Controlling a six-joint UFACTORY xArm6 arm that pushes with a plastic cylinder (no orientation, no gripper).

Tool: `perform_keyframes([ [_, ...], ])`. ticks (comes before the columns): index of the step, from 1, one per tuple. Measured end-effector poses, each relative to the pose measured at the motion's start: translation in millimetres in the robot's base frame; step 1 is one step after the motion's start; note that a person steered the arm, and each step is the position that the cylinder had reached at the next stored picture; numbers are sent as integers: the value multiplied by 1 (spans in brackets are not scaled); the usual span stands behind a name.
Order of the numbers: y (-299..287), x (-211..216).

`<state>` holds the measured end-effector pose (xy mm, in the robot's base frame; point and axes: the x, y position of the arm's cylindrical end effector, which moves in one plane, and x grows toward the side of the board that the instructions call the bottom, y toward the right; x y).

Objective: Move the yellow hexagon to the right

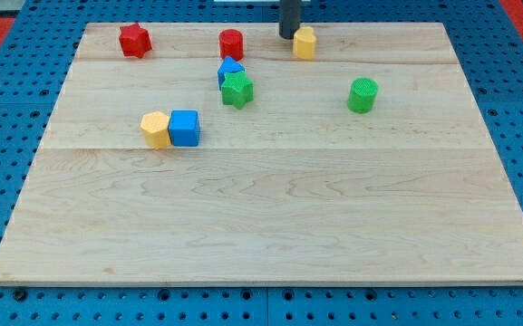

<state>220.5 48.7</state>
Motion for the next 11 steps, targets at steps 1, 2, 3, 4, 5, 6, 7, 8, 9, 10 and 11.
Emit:
perform_keyframes([
  [1, 3, 2],
  [2, -47, 2],
  [3, -38, 46],
  [4, -20, 83],
  [5, 53, 137],
  [6, 49, 197],
  [7, -15, 247],
  [8, -145, 252],
  [9, -211, 225],
  [10, -237, 209],
  [11, -230, 194],
])
